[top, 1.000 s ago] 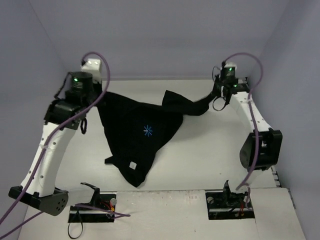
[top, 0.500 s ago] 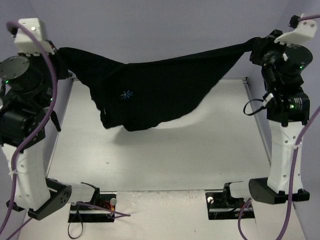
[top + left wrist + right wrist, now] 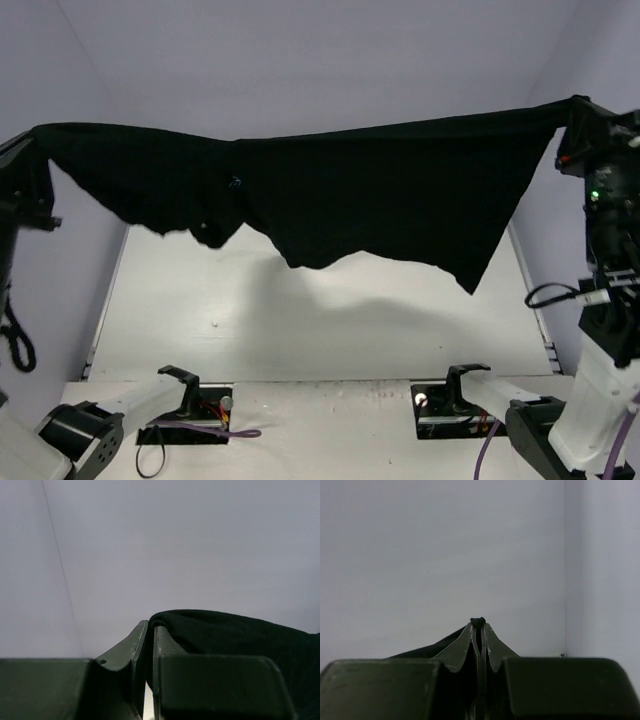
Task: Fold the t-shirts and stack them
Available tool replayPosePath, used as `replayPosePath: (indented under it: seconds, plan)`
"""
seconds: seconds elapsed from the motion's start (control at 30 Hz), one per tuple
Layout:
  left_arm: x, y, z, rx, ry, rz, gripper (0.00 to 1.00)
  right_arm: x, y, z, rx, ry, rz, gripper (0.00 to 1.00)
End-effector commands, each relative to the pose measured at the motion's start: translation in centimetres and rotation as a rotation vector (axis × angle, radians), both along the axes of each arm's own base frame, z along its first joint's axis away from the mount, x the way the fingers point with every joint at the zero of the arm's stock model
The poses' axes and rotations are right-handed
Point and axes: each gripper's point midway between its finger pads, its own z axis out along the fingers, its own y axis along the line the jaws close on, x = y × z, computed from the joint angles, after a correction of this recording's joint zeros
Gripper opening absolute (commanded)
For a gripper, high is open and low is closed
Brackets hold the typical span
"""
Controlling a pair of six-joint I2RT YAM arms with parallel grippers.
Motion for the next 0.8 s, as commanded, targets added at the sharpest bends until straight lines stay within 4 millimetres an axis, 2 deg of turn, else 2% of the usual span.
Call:
replayPosePath:
  seconds: [0.0, 0.2, 0.27, 0.33, 0.37, 0.47, 0.53, 0.57, 0.67, 0.77]
  plan:
    - [-4.7, 0.8, 4.0, -0.022, -0.196, -0.029, 0.0, -5.1, -1.9, 4.2, -0.003, -0.175, -0.086, 0.0]
    - [-6.9, 0.7, 5.5, -0.022, -0.265, -0.066, 0.0, -7.6, -2.3, 5.8, 0.004, -0.235, -0.101, 0.0]
    - [-6.8, 0.6, 5.7, -0.024, -0.268, -0.071, 0.0, -7.9, -2.3, 6.1, 0.005, -0.244, -0.098, 0.0]
    - [-5.8, 0.3, 5.5, -0.016, -0.25, -0.067, 0.0, -7.3, -2.2, 5.8, 0.007, -0.231, -0.095, 0.0]
    - [-4.7, 0.1, 5.1, -0.009, -0.228, -0.061, 0.0, -6.7, -2.1, 5.5, 0.01, -0.218, -0.093, 0.01]
    - [0.2, -1.0, 2.9, 0.023, -0.12, -0.037, 0.0, -4.0, -1.7, 3.9, 0.027, -0.158, -0.078, 0.01]
    - [3.7, -1.9, 1.0, 0.046, -0.042, -0.023, 0.0, -1.4, -1.3, 1.6, 0.032, -0.086, -0.069, 0.01]
    - [5.8, -2.3, -0.5, 0.059, 0.013, -0.011, 0.0, 0.0, -1.1, 0.5, 0.038, -0.051, -0.066, 0.01]
    - [11.5, -3.4, -4.7, 0.105, 0.142, 0.03, 0.0, 5.1, -0.7, -5.0, 0.041, 0.108, -0.074, 0.02]
    - [17.0, -4.2, -10.1, 0.151, 0.275, 0.078, 0.0, 9.8, -0.7, -11.6, 0.048, 0.28, -0.104, 0.02]
